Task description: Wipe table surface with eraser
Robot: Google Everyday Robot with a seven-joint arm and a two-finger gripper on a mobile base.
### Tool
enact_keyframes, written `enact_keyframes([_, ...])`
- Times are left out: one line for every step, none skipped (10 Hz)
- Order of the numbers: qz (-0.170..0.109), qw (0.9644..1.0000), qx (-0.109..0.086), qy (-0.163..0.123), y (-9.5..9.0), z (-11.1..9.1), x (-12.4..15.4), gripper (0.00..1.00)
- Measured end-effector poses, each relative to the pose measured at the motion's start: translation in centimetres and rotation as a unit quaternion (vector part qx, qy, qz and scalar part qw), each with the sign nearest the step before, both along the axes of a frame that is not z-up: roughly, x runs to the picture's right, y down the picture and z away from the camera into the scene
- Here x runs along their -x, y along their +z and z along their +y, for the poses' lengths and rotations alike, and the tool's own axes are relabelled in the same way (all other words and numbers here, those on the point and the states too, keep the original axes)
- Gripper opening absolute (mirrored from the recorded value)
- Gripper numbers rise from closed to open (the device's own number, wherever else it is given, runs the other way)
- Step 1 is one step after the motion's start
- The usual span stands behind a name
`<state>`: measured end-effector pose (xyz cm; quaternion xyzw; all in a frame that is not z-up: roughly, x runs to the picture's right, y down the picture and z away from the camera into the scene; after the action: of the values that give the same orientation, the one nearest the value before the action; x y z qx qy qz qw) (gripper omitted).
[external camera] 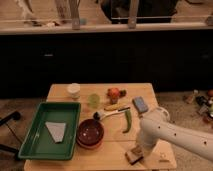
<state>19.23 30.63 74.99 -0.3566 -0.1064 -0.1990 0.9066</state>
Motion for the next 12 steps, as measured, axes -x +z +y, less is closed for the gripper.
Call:
enact_keyframes([0.014,0.9998,-0.009,0.007,0.8,-0.9,-0.1,0.00])
enact_keyframes([0.018,0.9996,-0.017,0.011,1.3,-1.6,0.3,0.00])
enact_keyframes([0.017,0.9993,-0.029,0.016,1.4,-2.4,1.1,0.00])
enact_keyframes([0.011,0.9991,-0.036,0.018,1.1,-2.8,2.0,0.00])
enact_keyframes([0.004,0.9991,-0.038,0.018,0.9,-2.9,2.6,0.00])
enact_keyframes([-0.008,0.9991,-0.038,0.014,0.7,-2.9,3.6,0.00])
enact_keyframes([-0.029,0.9989,-0.036,0.005,0.3,-2.5,4.9,0.00])
enact_keyframes([-0.037,0.9988,-0.030,-0.003,-0.1,-1.8,5.1,0.00])
enact_keyframes([-0.045,0.9987,-0.020,-0.015,-0.7,-0.6,5.1,0.00])
enact_keyframes([-0.049,0.9984,-0.011,-0.026,-1.2,0.5,5.0,0.00])
enact_keyframes([-0.047,0.9984,-0.006,-0.030,-1.3,1.1,4.5,0.00])
enact_keyframes([-0.040,0.9987,-0.002,-0.033,-1.3,1.4,3.7,0.00])
